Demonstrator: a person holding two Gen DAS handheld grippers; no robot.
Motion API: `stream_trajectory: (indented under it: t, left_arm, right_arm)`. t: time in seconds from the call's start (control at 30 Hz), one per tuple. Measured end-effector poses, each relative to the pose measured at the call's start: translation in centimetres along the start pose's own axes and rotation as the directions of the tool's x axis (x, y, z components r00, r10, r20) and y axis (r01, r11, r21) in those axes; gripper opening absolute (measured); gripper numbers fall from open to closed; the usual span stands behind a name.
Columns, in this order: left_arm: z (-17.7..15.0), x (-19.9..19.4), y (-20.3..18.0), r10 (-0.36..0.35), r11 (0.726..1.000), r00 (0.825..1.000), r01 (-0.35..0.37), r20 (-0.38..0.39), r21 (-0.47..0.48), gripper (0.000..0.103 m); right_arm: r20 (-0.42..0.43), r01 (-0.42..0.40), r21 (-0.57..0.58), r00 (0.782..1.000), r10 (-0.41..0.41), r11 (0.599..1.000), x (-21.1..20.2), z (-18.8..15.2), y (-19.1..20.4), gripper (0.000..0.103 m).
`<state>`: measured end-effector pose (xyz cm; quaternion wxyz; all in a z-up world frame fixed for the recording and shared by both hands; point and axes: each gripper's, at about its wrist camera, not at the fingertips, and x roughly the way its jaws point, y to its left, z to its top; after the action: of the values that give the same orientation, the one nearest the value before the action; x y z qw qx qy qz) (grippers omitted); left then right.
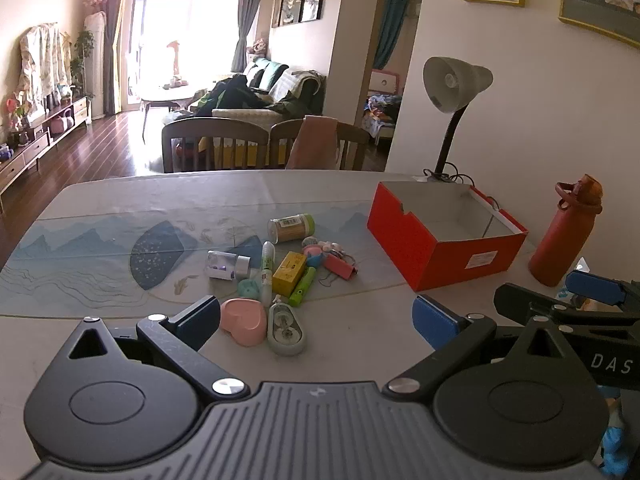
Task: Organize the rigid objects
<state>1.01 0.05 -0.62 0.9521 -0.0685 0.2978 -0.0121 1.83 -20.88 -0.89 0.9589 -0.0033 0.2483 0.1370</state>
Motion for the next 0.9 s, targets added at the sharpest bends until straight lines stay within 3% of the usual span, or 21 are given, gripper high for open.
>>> stream_trajectory:
  t: [0.43, 0.7, 0.9]
  left_arm:
    - [1.4, 4.9, -0.2, 0.031, 0.999, 0.998, -0.032, -0.047, -0.040, 0.103]
    - [2.0, 9.4, 1.3, 0.103, 0.990, 0.991, -0.110, -0.091, -0.084, 0.103]
    - [1.0, 13.6, 3.8, 0.150, 0.974, 0.975, -0.175, -0.166, -0.145, 0.102]
  right_arm:
    - [-0.057, -0.126, -0.082, 0.991, 0.121, 0.989, 5.8, 1.7, -2.1, 0.102]
    - [-0.164, -0.215, -0.103, 0.967, 0.197, 0.971, 11.3, 2.0, -3.5, 0.097]
    - [-0.238, -0.272, -0.148, 0.943, 0.233, 0.951, 15.1, 1.1, -3.1, 0.094]
